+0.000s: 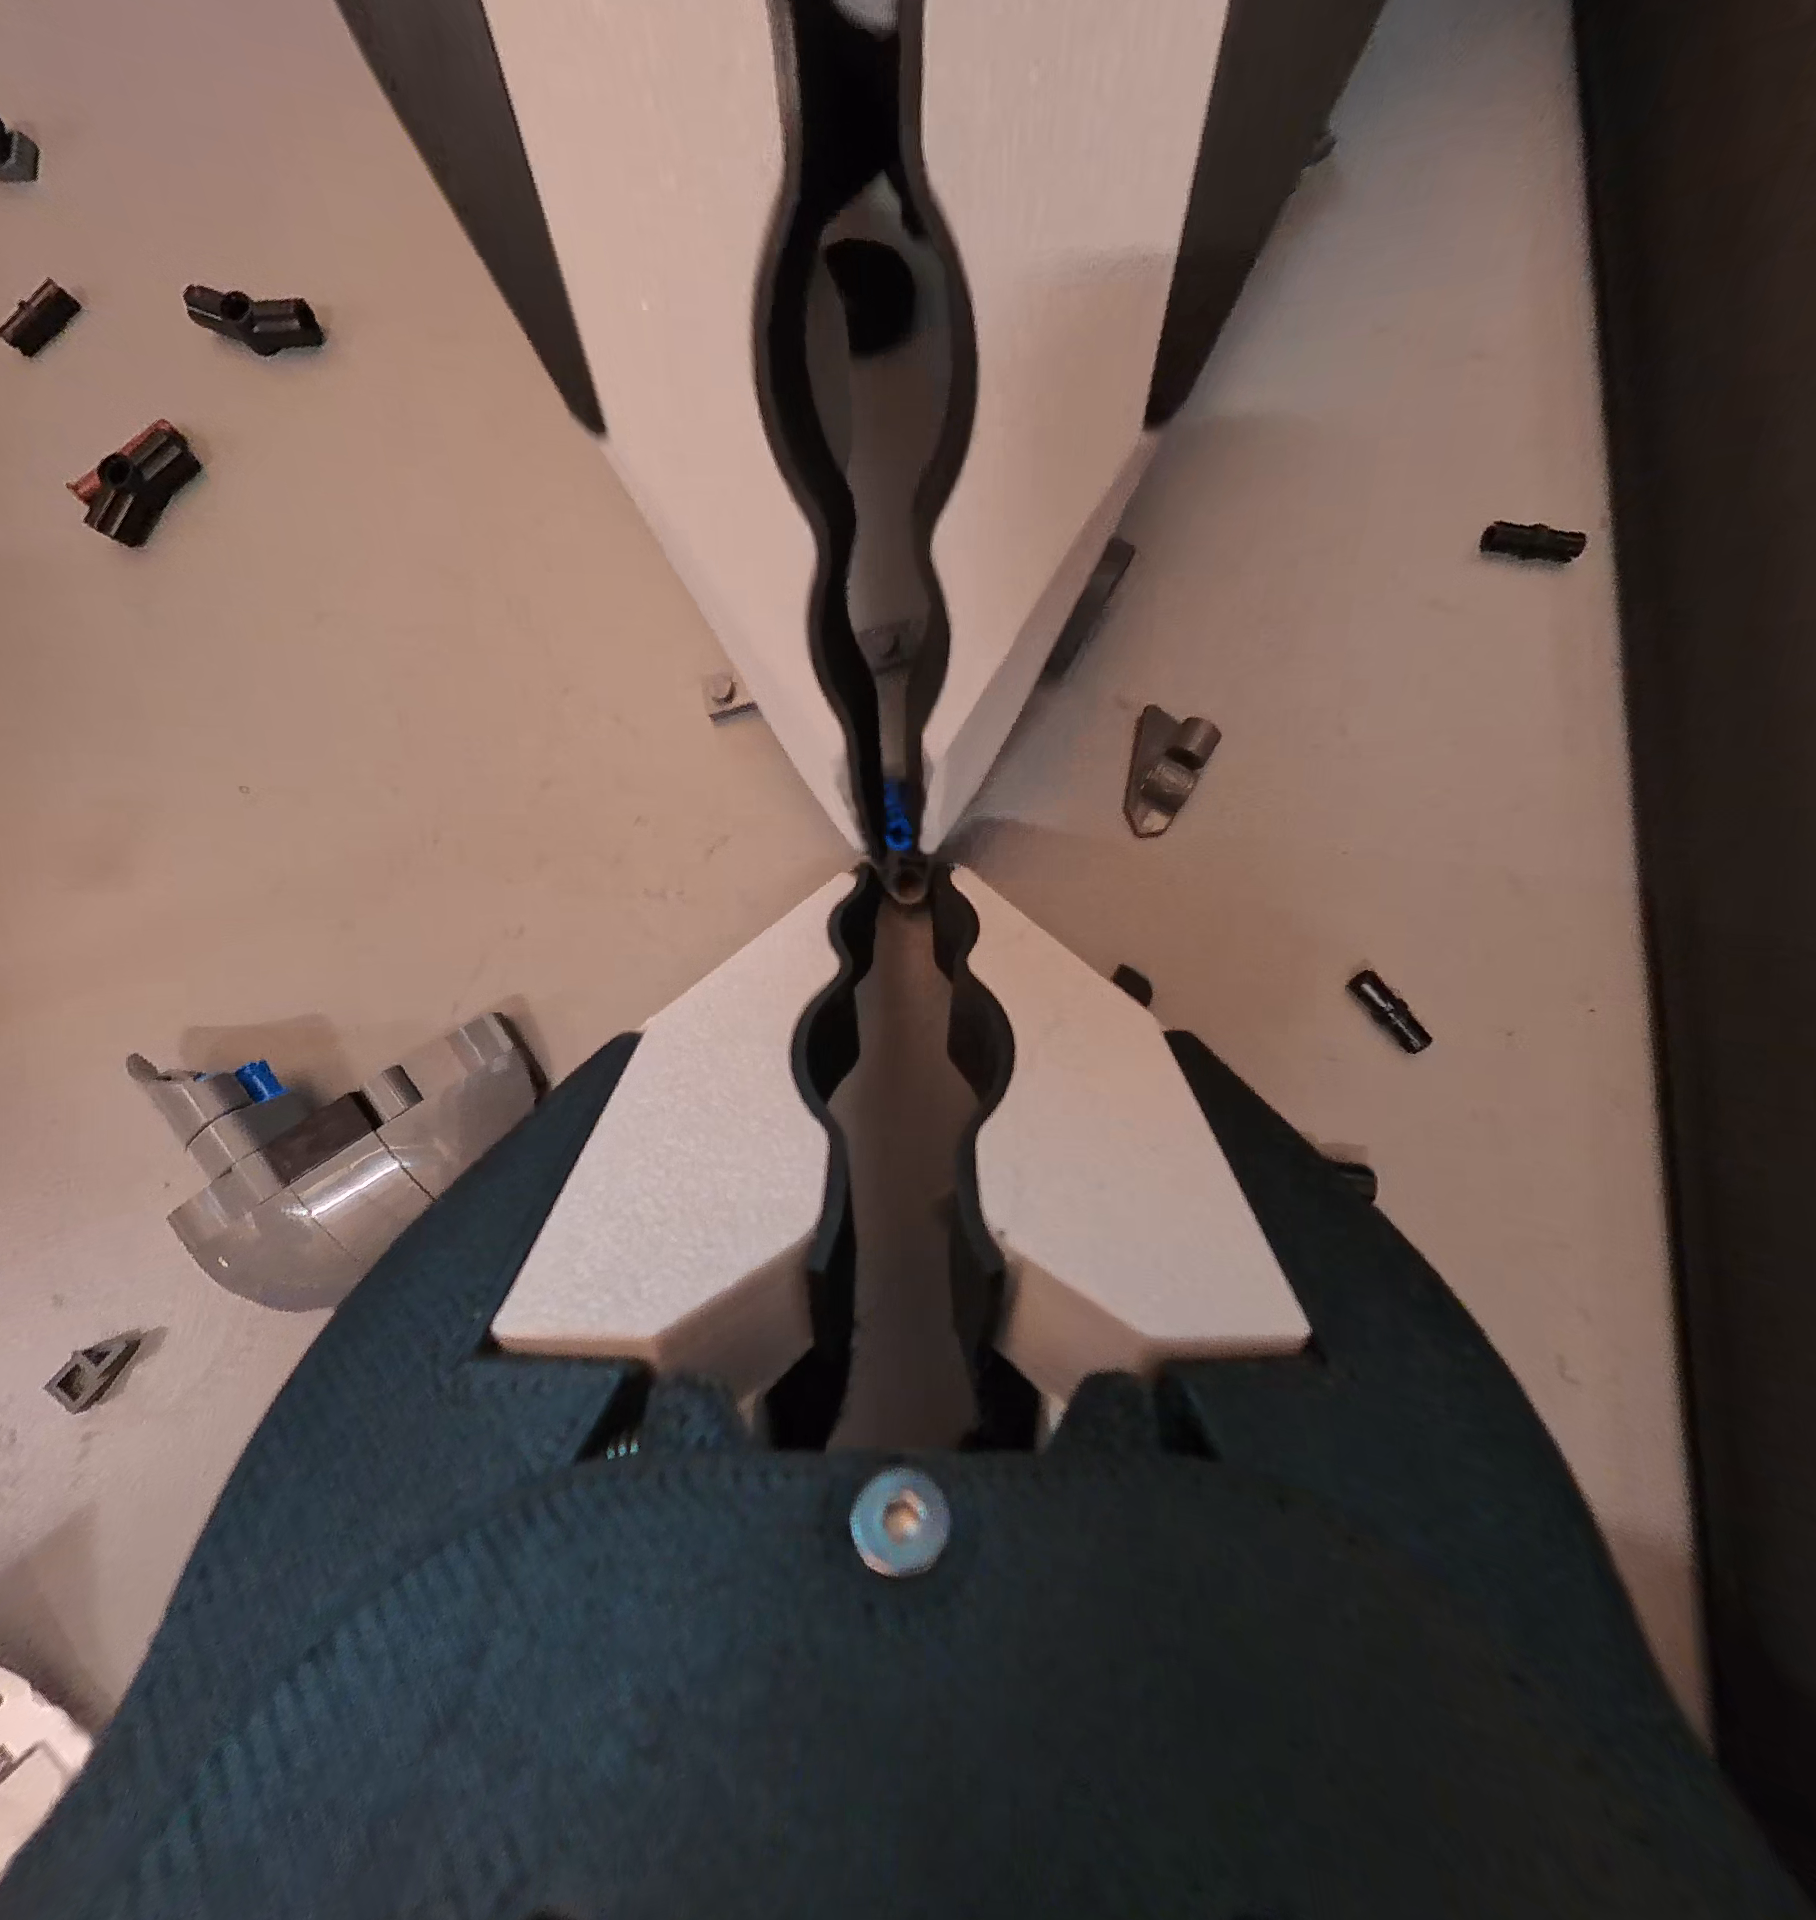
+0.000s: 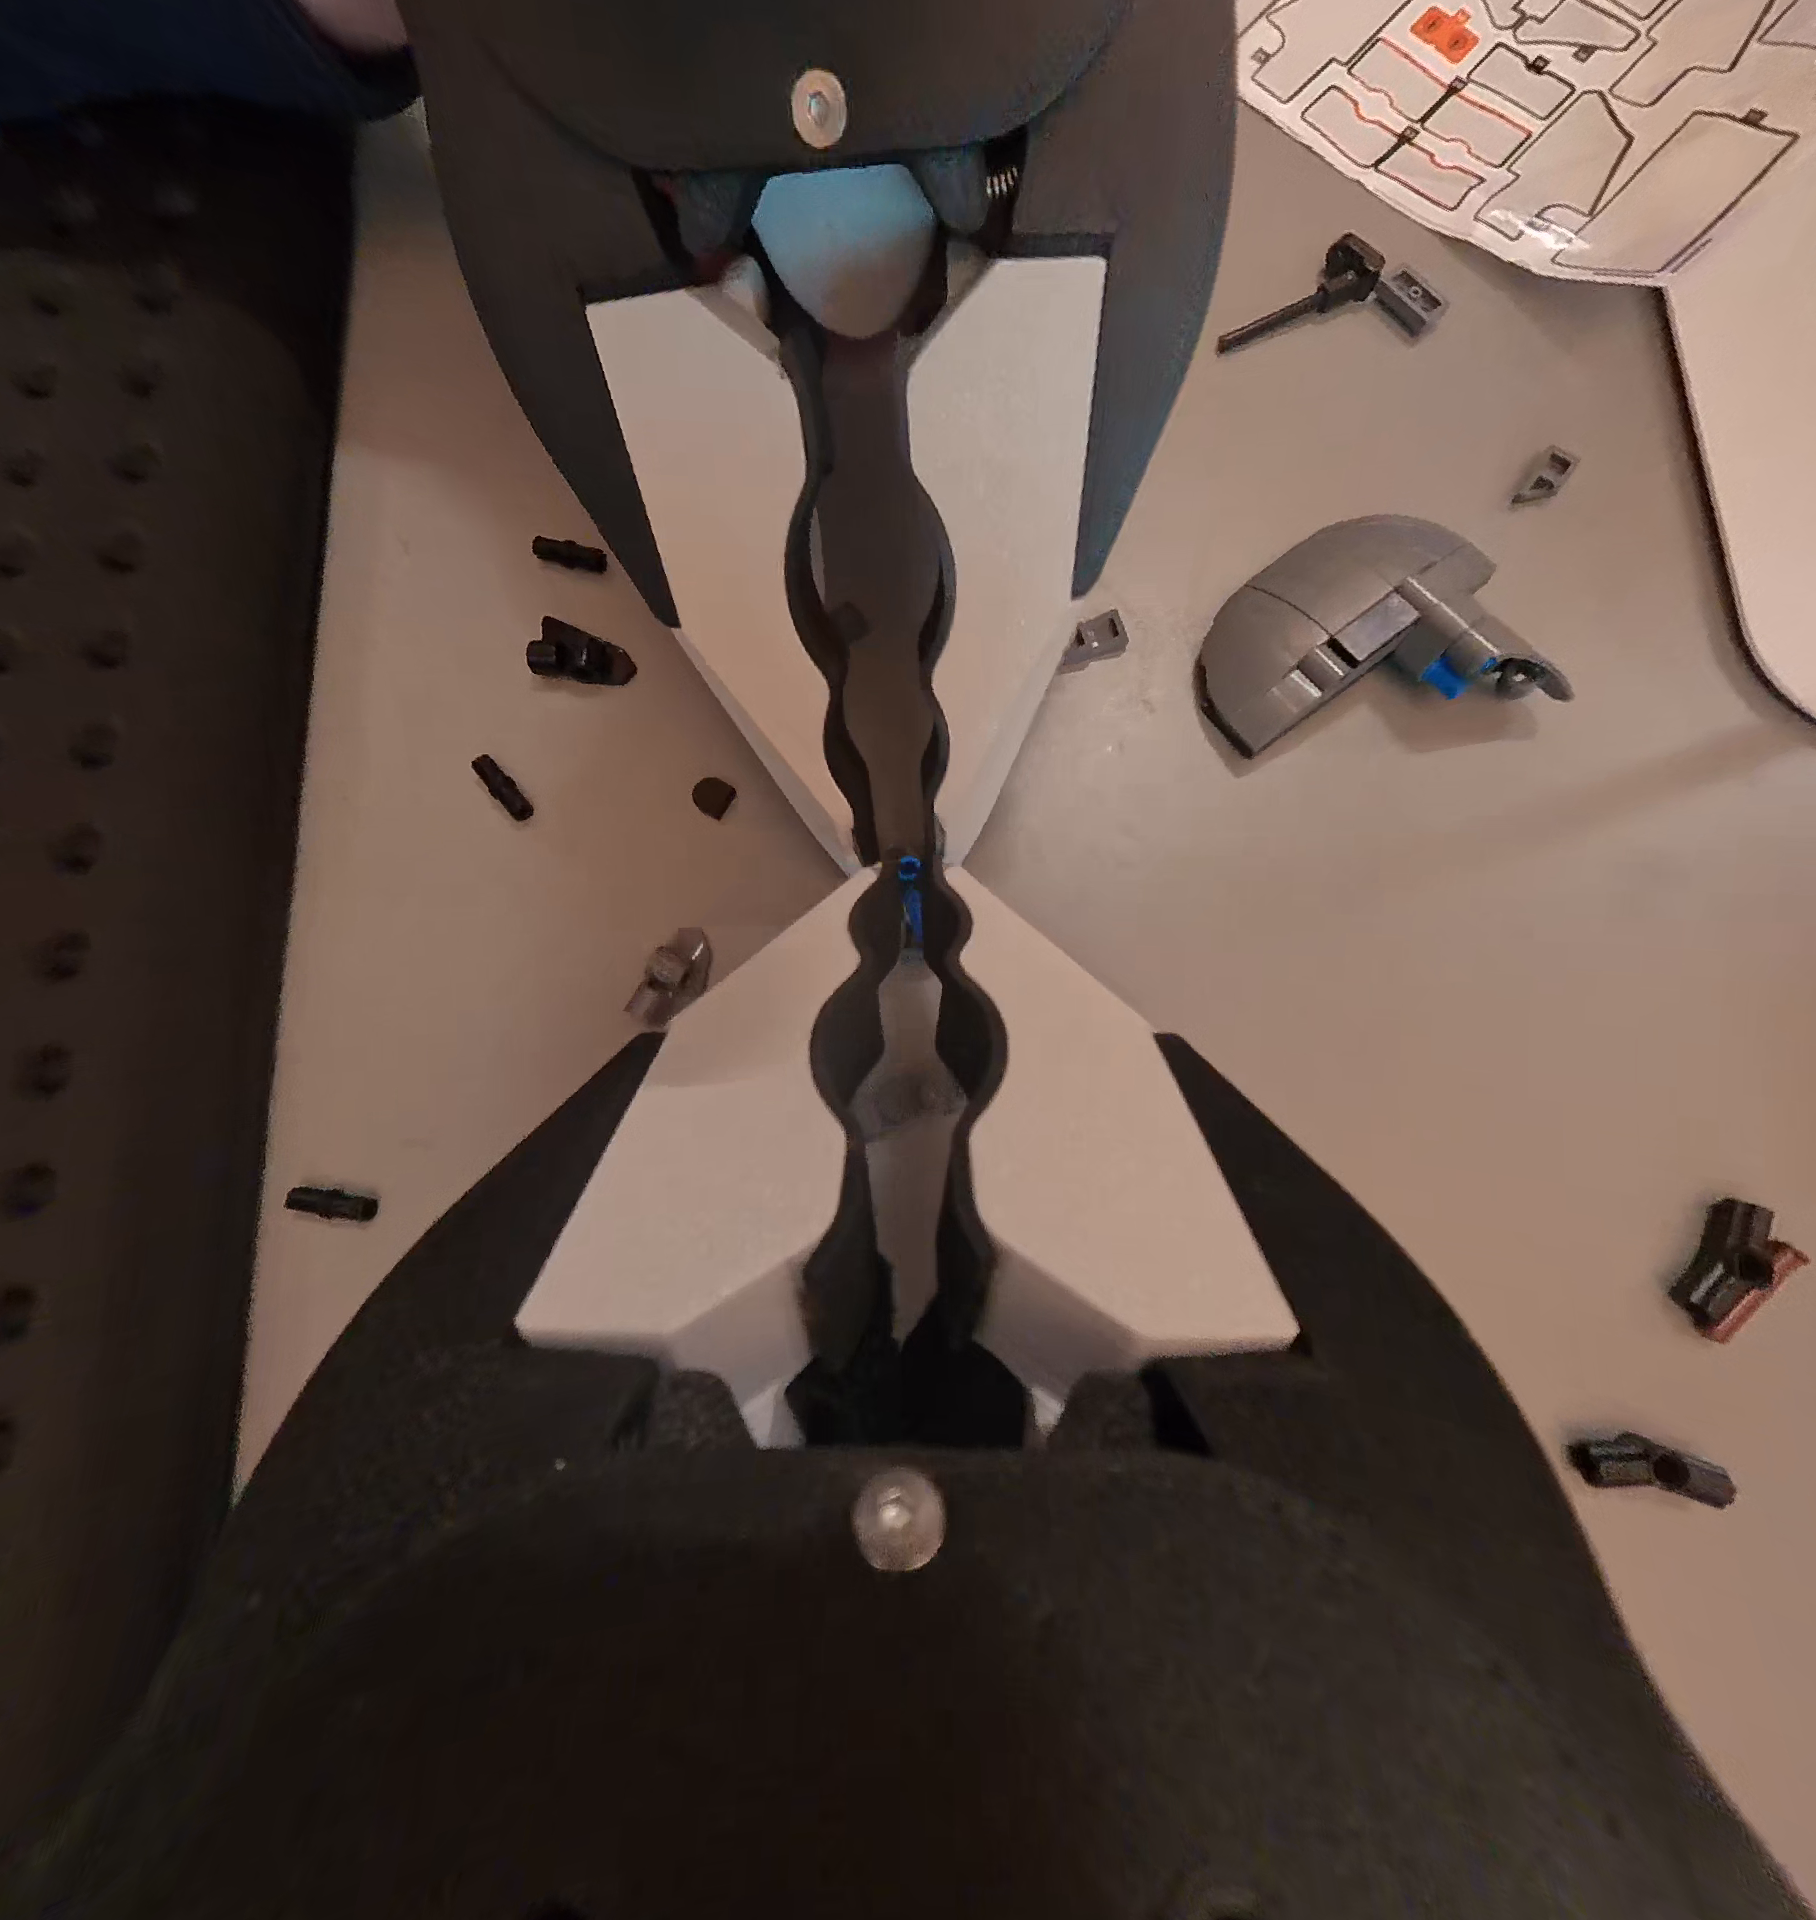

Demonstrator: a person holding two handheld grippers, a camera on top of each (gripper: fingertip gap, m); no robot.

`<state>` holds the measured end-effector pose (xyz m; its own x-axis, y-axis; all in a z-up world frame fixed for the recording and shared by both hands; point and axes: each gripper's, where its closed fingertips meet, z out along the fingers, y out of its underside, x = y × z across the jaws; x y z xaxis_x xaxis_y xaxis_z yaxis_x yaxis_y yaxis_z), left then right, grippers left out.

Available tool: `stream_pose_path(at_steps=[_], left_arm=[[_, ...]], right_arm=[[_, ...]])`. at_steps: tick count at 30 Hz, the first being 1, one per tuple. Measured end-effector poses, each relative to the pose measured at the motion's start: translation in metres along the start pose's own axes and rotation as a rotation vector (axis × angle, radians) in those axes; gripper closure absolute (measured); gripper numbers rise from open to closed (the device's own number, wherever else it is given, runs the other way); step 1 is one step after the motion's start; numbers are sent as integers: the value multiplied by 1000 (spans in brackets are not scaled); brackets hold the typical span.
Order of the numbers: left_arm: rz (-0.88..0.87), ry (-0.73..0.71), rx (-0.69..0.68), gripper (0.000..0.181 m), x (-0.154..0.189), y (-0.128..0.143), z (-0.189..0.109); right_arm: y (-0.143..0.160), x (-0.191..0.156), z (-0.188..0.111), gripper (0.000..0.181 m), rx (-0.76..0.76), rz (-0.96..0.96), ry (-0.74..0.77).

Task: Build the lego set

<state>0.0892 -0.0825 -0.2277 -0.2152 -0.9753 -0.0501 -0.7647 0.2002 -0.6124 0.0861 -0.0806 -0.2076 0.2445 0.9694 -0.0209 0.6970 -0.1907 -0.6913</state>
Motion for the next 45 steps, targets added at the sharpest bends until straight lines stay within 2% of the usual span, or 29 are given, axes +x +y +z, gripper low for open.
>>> stream_pose_path(at_steps=[1, 2, 3, 14, 16, 20, 25, 32, 34, 38, 45], left_arm=[[7, -9, 2, 181, 0, -1, 1], [19, -11, -5, 181, 0, -1, 1], [19, -11, -3, 181, 0, -1, 1], [-3, -1, 6, 181, 0, -4, 2], [-11, -7, 3, 174, -2, -6, 2], [-13, -47, 67, 167, -6, -21, -2], [-60, -65, 162, 169, -13, -36, -10], [-152, -72, 382, 166, -23, -66, -32], [-173, -83, 422, 170, -27, -72, -36], [-228, -25, 507, 179, -26, -80, -42], [-214, -33, 489, 180, -26, -78, -41]], right_arm=[[7, -1, 4, 178, -40, -4, -7], [13, -3, 8, 175, -70, -8, -9], [11, -2, 8, 179, -50, -4, -4], [11, 8, -1, 180, 16, 61, 0], [7, 9, -5, 180, 51, 82, -7], [-7, 11, -19, 179, 149, 125, -15], [-18, 14, -31, 179, 255, 186, -50], [-43, 21, -57, 179, 485, 271, -97], [-49, 21, -63, 180, 533, 283, -109], [-55, 22, -70, 180, 595, 287, -118], [-53, 23, -74, 179, 570, 233, -69]])
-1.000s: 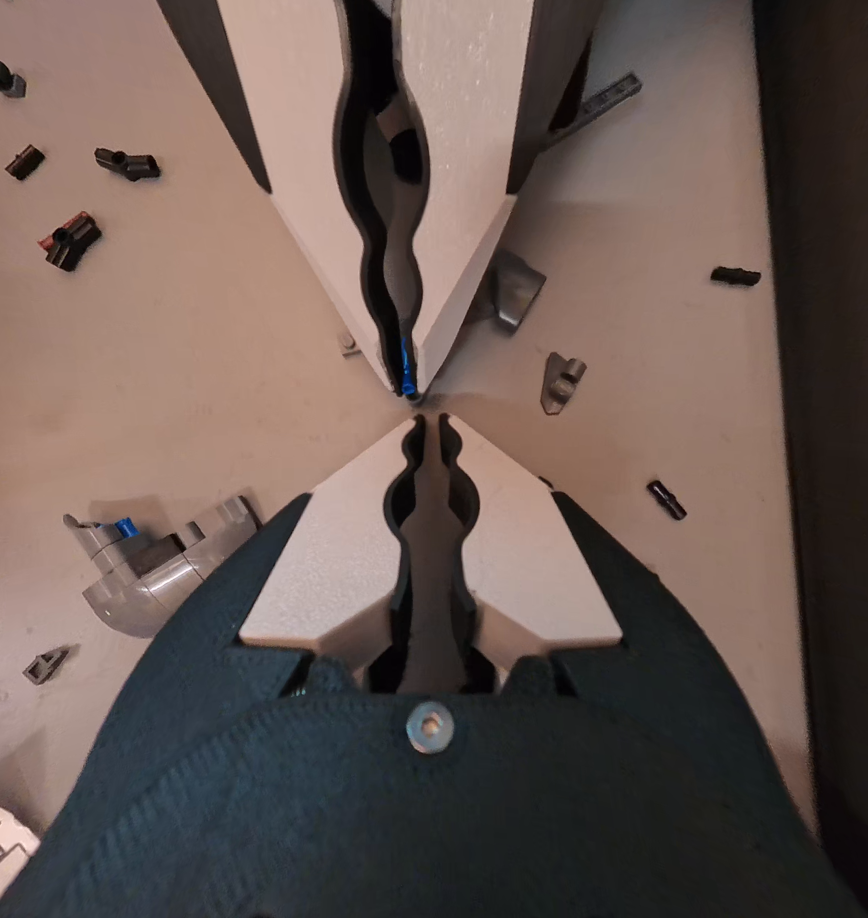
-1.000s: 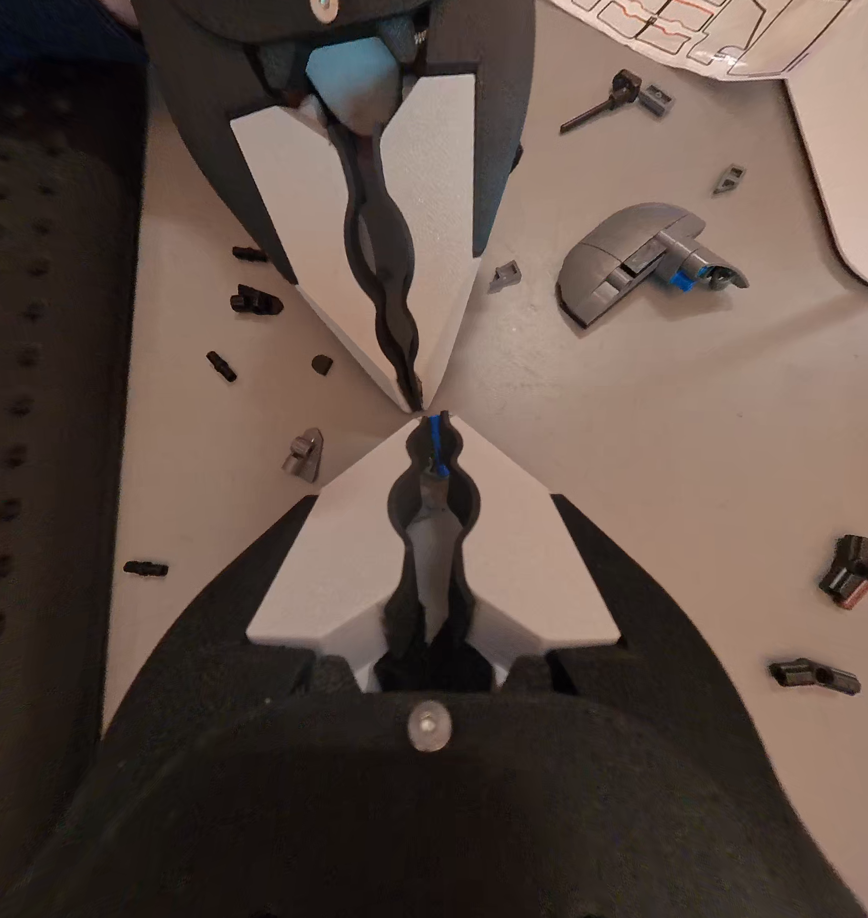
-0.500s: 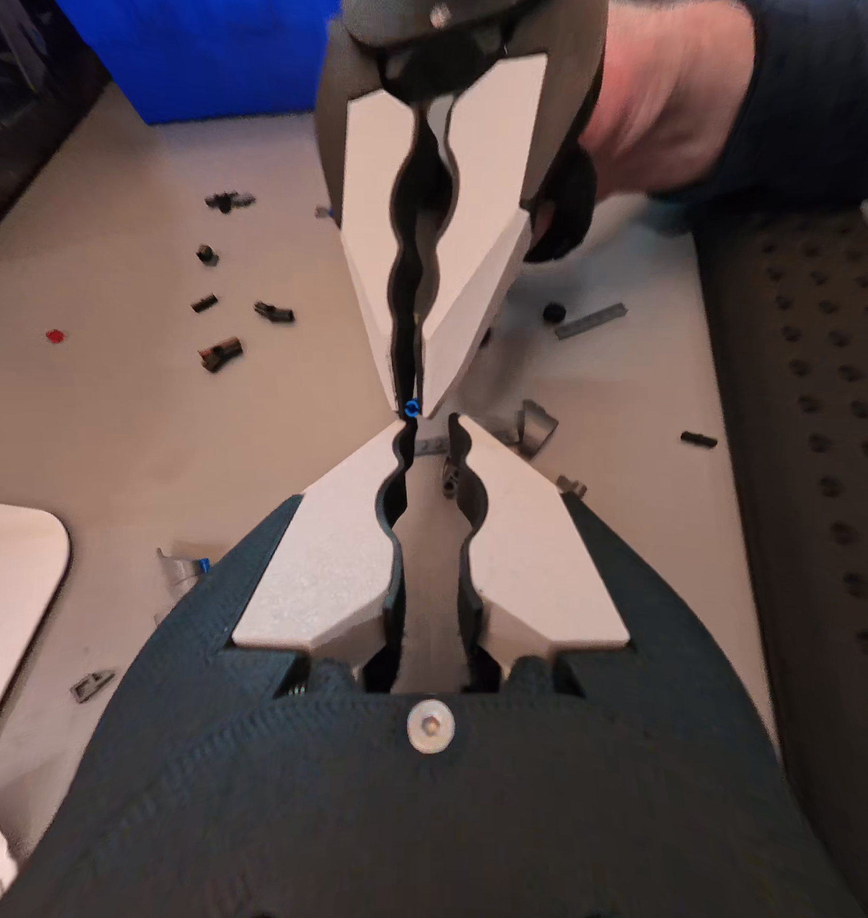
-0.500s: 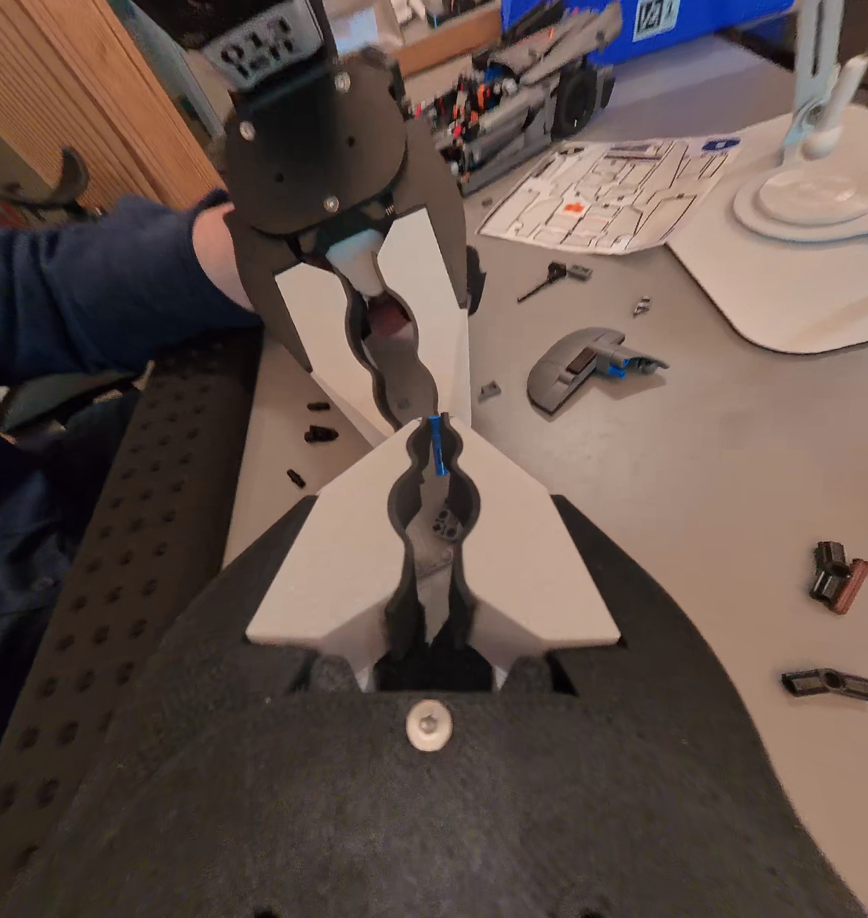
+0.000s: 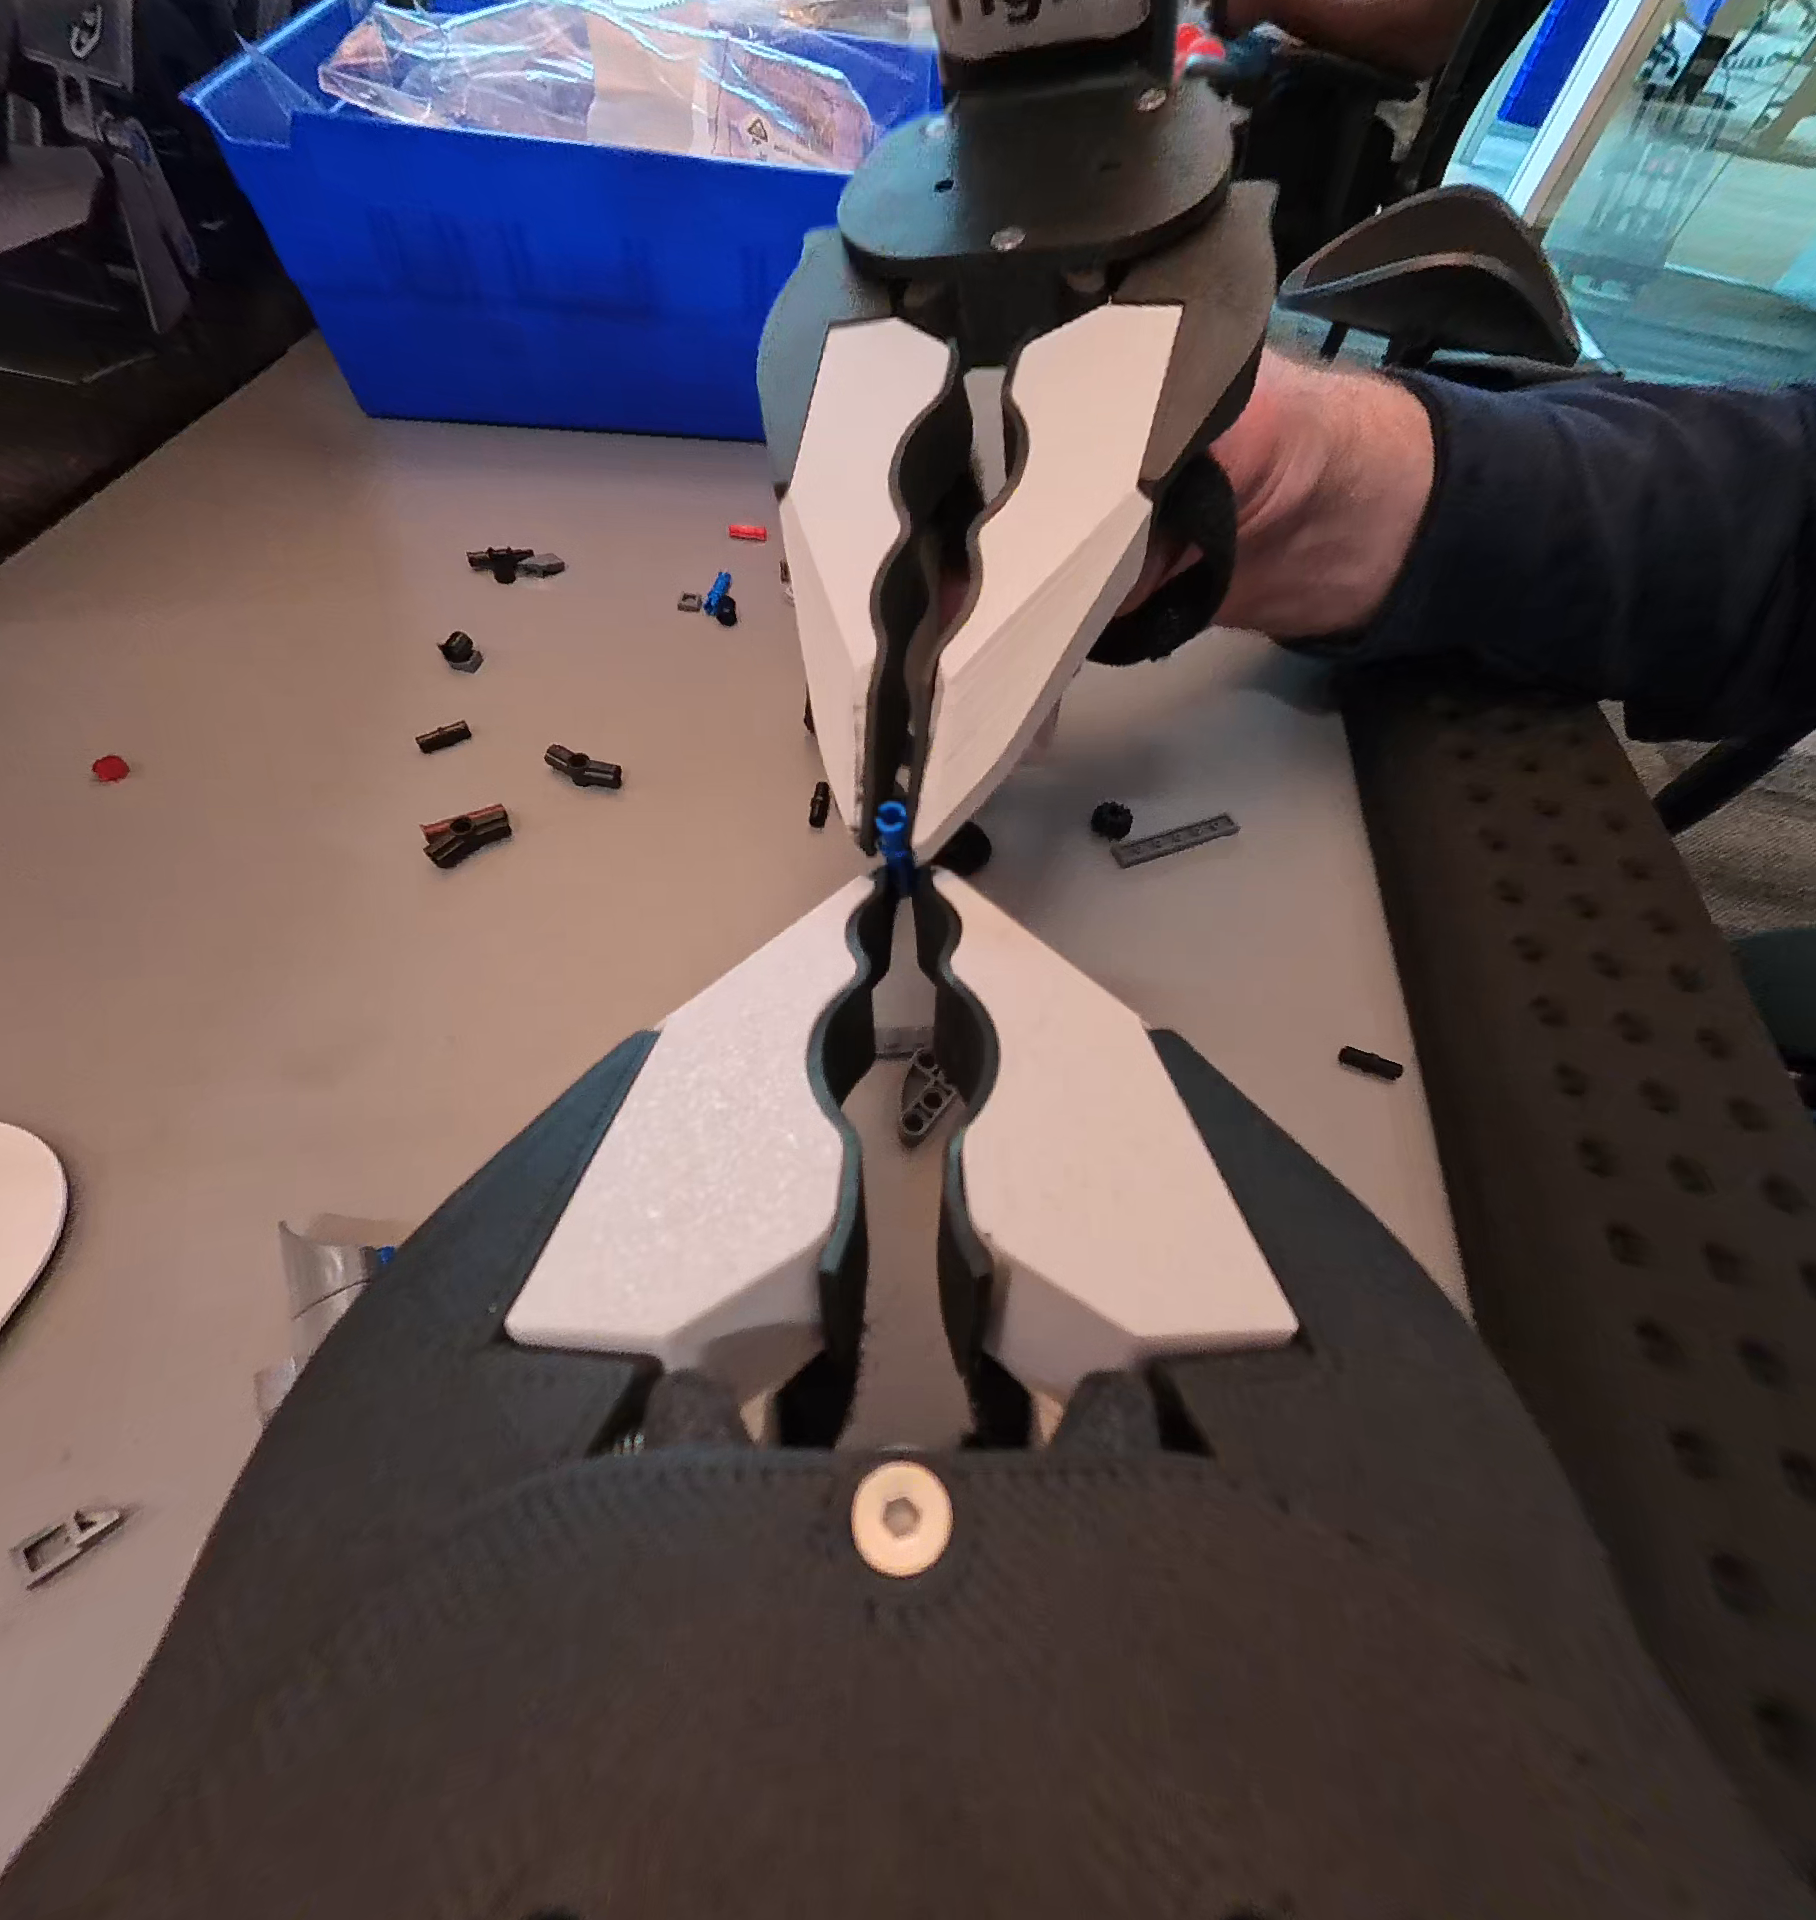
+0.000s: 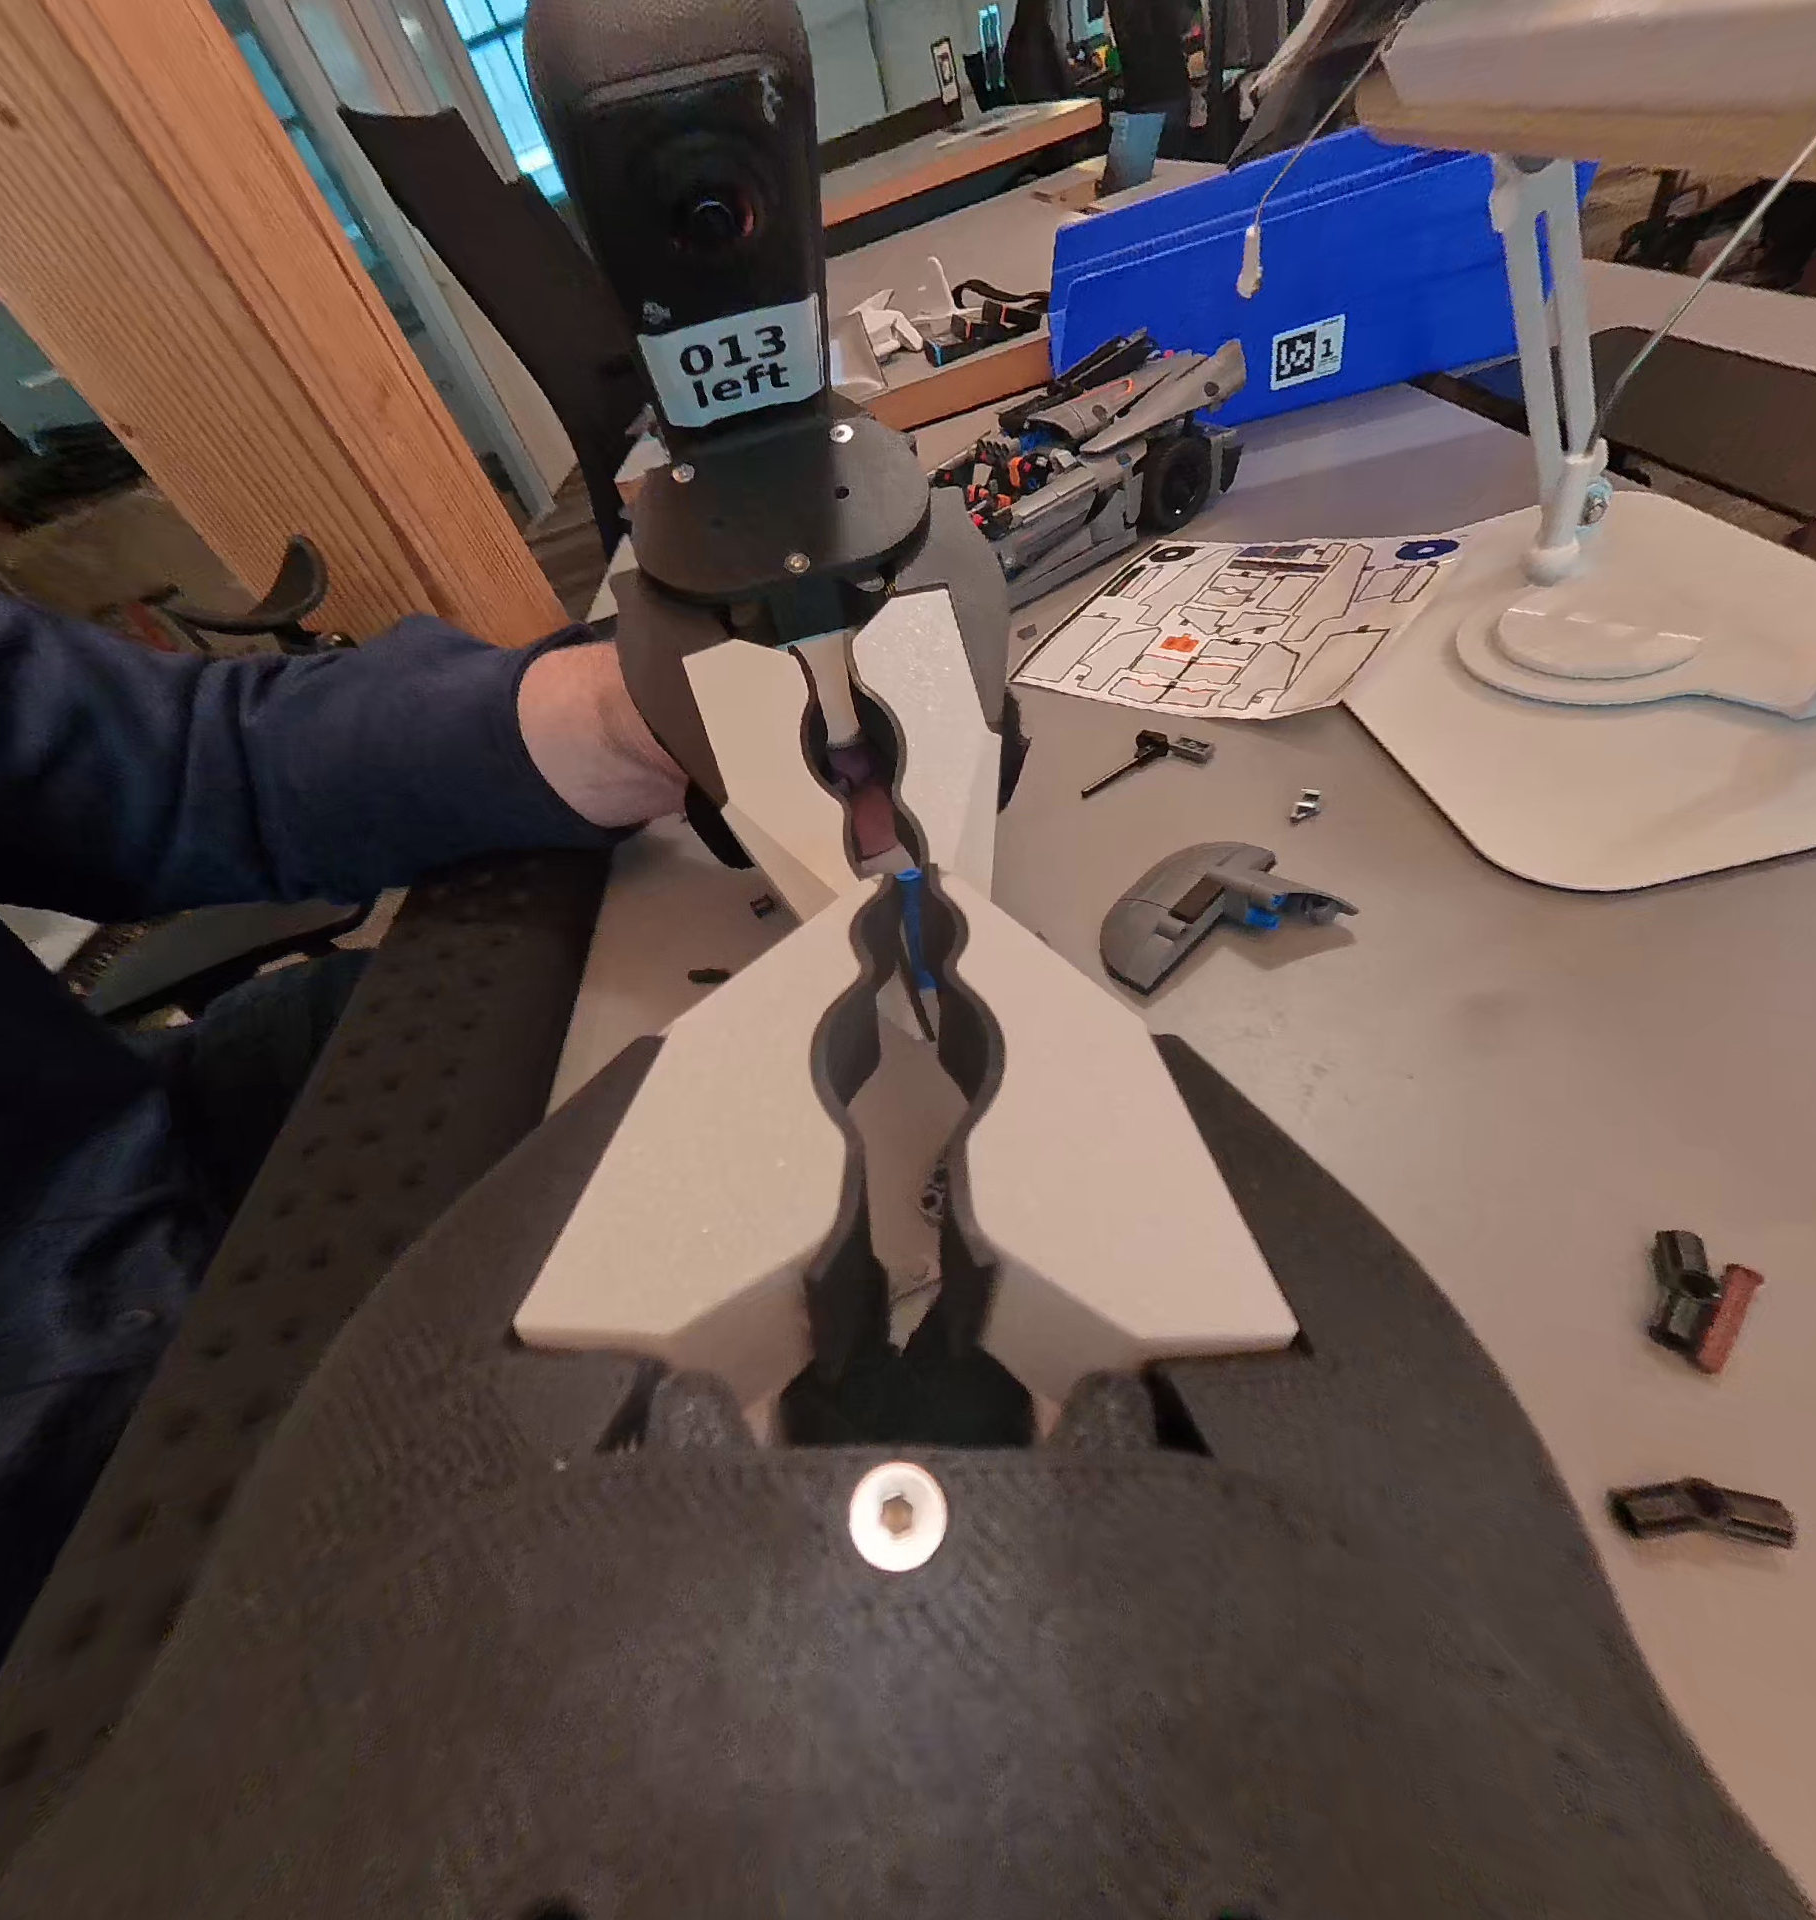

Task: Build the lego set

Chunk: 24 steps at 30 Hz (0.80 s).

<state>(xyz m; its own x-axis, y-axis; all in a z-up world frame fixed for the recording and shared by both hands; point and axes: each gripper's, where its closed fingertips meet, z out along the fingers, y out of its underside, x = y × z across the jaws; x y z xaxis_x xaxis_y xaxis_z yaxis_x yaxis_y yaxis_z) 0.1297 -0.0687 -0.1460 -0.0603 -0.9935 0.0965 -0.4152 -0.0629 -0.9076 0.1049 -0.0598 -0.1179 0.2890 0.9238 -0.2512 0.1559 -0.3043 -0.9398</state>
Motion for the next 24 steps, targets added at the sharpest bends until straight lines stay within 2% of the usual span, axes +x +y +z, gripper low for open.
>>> stream_pose_path(at_steps=[10, 17, 20, 24], left_arm=[[84, -62, -135, 181, -3, 19, 5], [101, -56, -173, 181, -2, 25, 7], [92, -26, -239, 180, 1, 38, 11], [101, -4, -305, 169, 5, 51, 11]], right_arm=[[20, 4, -5, 178, -172, -121, 76], [32, 7, -9, 178, -263, -157, 101], [43, 5, -7, 179, -330, -172, 90], [61, 11, -7, 179, -438, -212, 122]])
